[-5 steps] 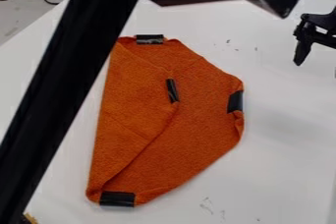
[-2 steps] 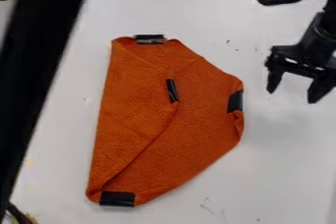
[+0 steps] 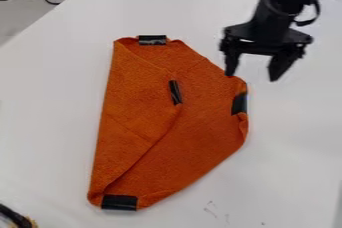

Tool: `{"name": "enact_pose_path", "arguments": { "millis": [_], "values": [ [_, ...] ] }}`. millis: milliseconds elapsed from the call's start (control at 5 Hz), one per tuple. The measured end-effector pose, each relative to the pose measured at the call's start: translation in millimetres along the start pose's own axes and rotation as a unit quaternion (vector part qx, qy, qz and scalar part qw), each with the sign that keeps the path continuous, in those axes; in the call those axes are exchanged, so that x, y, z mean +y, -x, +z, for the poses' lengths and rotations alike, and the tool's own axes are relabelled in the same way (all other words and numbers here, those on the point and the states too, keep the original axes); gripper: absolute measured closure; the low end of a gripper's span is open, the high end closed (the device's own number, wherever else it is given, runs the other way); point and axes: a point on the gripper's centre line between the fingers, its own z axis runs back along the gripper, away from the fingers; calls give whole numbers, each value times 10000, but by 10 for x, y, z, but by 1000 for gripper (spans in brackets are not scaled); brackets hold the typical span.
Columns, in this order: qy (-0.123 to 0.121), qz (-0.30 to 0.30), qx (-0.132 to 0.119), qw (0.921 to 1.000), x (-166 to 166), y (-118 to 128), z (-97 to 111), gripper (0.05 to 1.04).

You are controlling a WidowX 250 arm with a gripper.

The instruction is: Unfold the cloth from right to left

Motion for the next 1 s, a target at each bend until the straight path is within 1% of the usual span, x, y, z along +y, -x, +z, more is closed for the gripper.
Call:
{"name": "enact_pose_path", "arguments": {
  "millis": [200,400,800,1000],
  "values": [
    [-40,255,167,9995,281,-102,-146,82],
    [-68,331,264,9991,449,-164,-224,82],
    [-55,486,383,9981,652,-238,-373,82],
    [-82,553,404,9976,795,-270,-444,82]
  ]
}}
